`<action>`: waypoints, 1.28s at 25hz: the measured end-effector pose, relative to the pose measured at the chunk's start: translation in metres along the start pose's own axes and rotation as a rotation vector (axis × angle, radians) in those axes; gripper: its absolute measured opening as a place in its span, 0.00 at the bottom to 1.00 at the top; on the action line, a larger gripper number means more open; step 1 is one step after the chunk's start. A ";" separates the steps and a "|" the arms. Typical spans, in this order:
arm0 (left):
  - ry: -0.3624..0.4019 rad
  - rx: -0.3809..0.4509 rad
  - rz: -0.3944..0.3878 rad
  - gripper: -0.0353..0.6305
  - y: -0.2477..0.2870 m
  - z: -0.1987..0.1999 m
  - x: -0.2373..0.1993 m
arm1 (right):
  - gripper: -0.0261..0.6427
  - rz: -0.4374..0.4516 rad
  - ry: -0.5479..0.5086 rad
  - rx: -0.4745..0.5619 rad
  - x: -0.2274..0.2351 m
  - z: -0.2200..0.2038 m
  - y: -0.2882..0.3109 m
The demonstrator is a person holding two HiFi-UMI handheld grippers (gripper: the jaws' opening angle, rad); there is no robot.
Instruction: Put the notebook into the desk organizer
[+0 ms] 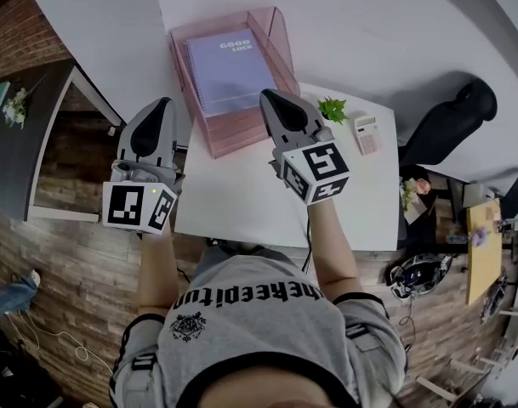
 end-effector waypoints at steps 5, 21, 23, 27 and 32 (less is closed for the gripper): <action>0.009 0.003 -0.005 0.06 -0.003 0.001 0.019 | 0.04 -0.080 -0.007 0.044 0.008 0.012 -0.029; 0.022 0.021 -0.021 0.06 -0.020 0.006 0.074 | 0.04 -0.211 0.038 0.161 0.025 0.031 -0.116; 0.022 0.021 -0.023 0.06 -0.021 0.006 0.081 | 0.04 -0.225 0.039 0.161 0.027 0.030 -0.125; 0.022 0.021 -0.027 0.06 -0.024 0.004 0.092 | 0.04 -0.248 0.028 0.162 0.029 0.030 -0.141; 0.026 0.019 -0.025 0.06 -0.028 0.003 0.105 | 0.04 -0.272 0.033 0.160 0.032 0.027 -0.159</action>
Point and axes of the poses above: the fingertips, and each gripper's own axes: y forward along the fingers, x to its right, z out of its top, the point moved 4 cm from there along -y, backward along the fingers, and after that the axes turned 12 degrees about -y, right-handed, at the moved point
